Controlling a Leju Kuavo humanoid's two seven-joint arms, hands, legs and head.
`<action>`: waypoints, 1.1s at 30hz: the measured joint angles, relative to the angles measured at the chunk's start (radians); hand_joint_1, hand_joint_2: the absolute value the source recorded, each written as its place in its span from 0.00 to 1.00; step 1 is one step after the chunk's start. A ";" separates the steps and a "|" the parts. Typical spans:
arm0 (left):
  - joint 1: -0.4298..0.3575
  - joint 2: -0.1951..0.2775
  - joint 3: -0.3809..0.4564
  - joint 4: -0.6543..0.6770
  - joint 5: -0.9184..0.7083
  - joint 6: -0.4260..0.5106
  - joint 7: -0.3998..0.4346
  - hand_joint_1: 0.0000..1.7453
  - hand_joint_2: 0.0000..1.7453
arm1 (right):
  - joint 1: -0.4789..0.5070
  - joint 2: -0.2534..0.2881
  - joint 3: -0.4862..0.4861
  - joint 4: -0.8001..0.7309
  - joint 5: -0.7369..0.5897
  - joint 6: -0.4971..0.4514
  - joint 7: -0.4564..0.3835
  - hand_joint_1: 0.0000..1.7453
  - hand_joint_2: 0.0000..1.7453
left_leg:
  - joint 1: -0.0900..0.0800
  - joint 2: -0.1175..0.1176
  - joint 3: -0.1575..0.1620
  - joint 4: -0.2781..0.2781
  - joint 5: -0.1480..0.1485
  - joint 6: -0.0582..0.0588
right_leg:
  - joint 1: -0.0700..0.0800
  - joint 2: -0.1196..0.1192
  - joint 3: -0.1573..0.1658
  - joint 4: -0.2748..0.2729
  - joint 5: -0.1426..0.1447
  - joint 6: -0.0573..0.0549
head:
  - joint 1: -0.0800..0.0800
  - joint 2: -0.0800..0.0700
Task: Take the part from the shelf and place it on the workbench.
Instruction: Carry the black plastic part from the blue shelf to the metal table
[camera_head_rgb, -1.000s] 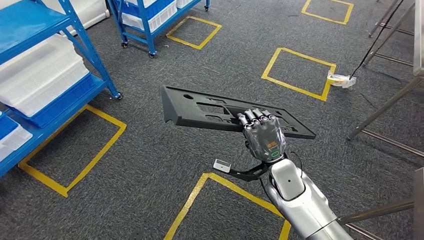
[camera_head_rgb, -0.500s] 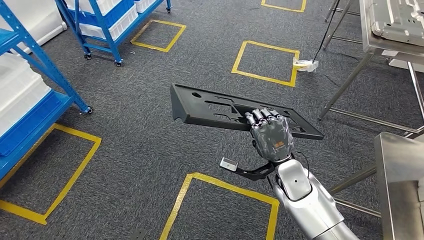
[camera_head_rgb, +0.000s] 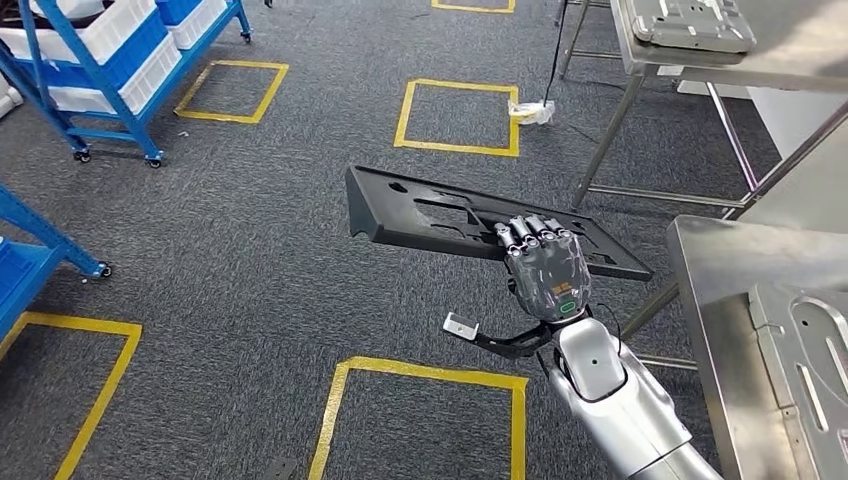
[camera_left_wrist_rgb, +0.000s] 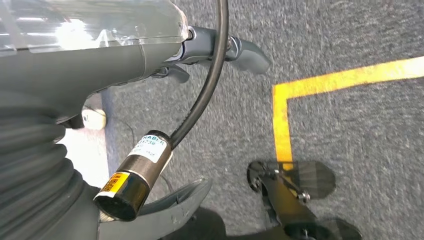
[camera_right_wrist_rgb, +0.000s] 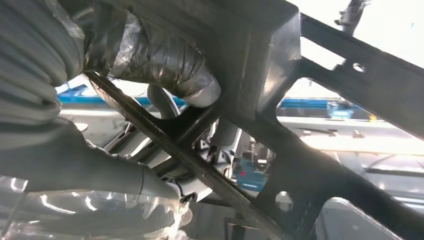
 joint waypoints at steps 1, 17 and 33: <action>-0.001 -0.001 0.000 0.000 0.000 0.000 0.000 0.00 1.00 | 0.001 -0.004 0.000 0.000 0.000 0.000 0.001 1.00 1.00 | 0.001 0.013 0.003 -0.007 0.005 0.006 | 0.001 -0.010 -0.004 0.003 -0.002 0.005 | 0.000 0.000; -0.013 -0.015 0.000 -0.001 -0.003 -0.002 0.003 0.00 1.00 | -0.013 -0.025 0.009 -0.001 0.000 0.000 0.021 1.00 1.00 | -0.010 0.181 0.040 -0.009 -0.036 -0.017 | 0.014 -0.185 0.019 -0.018 -0.003 -0.019 | 0.006 0.000; -0.012 -0.018 0.000 -0.002 -0.014 -0.007 0.007 0.00 1.00 | -0.056 -0.075 0.123 0.014 0.000 0.000 0.147 1.00 1.00 | -0.002 0.036 -0.032 0.043 0.000 0.000 | 0.005 -0.028 0.013 0.005 -0.015 -0.012 | 0.004 0.000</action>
